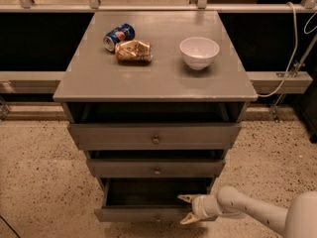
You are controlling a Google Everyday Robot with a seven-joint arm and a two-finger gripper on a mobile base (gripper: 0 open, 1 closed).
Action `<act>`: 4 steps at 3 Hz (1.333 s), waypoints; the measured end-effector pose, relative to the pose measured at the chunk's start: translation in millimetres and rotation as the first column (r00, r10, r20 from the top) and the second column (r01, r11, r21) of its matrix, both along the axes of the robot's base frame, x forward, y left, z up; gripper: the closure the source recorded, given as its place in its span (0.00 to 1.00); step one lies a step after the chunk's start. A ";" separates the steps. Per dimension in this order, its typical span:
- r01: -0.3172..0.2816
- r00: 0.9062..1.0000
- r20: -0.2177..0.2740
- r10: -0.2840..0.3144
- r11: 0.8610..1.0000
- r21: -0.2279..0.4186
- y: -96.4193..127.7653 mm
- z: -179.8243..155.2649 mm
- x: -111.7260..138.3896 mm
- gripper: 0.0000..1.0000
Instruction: Open bottom drawer
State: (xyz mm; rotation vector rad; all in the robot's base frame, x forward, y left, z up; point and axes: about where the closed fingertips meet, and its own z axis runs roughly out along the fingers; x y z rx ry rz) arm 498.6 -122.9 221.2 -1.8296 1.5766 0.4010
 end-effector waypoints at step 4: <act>-0.064 0.968 -0.248 0.042 0.995 -0.078 -17.0 -68.3 -51.1 0.32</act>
Offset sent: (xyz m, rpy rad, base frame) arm -0.0022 -0.0002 -0.0887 -0.0655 0.2470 0.0317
